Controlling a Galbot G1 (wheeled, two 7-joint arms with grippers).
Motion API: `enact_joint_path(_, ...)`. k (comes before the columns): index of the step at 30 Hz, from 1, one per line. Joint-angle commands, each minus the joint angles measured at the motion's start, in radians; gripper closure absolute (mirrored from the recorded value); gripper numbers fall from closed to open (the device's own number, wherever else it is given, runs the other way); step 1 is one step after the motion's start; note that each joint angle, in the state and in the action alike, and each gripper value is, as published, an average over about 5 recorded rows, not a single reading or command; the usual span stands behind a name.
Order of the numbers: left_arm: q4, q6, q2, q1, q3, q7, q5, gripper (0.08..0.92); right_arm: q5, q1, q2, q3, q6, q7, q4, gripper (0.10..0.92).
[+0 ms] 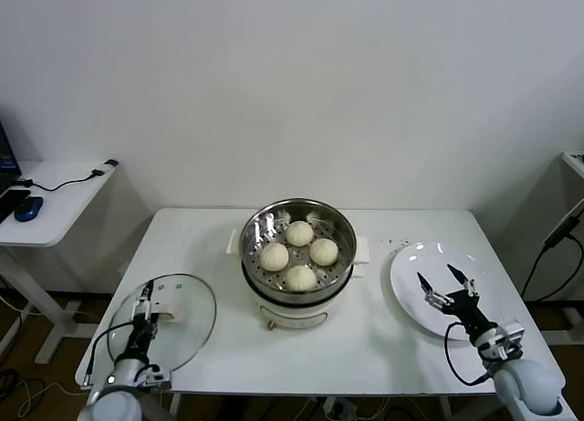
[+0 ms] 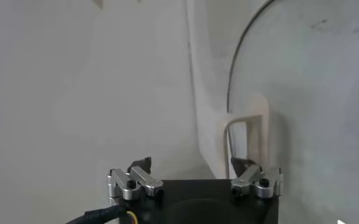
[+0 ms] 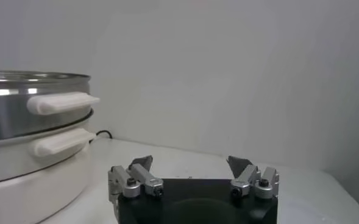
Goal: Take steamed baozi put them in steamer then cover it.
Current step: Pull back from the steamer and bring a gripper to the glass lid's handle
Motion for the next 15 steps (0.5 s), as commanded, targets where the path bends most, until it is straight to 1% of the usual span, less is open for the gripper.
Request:
enact_joint_path(1, 0.049, 0.001, 0.01, -0.047, 0.006, -0.005, -0.036, 0.186, -0.02, -0.003, 0.012, 0.005, 0.01, -0.011, -0.02, 0.203)
enact_joint_path(5, 0.052, 0.001, 0.01, -0.044, 0.01, -0.001, -0.048, 0.268, -0.029, -0.002, 0.014, 0.007, 0.014, -0.019, -0.026, 0.203)
enact_joint_path(15, 0.026, 0.0, 0.012, -0.03, 0.014, -0.017, -0.085, 0.562, -0.041, 0.004, 0.018, 0.011, 0.022, -0.021, -0.042, 0.203)
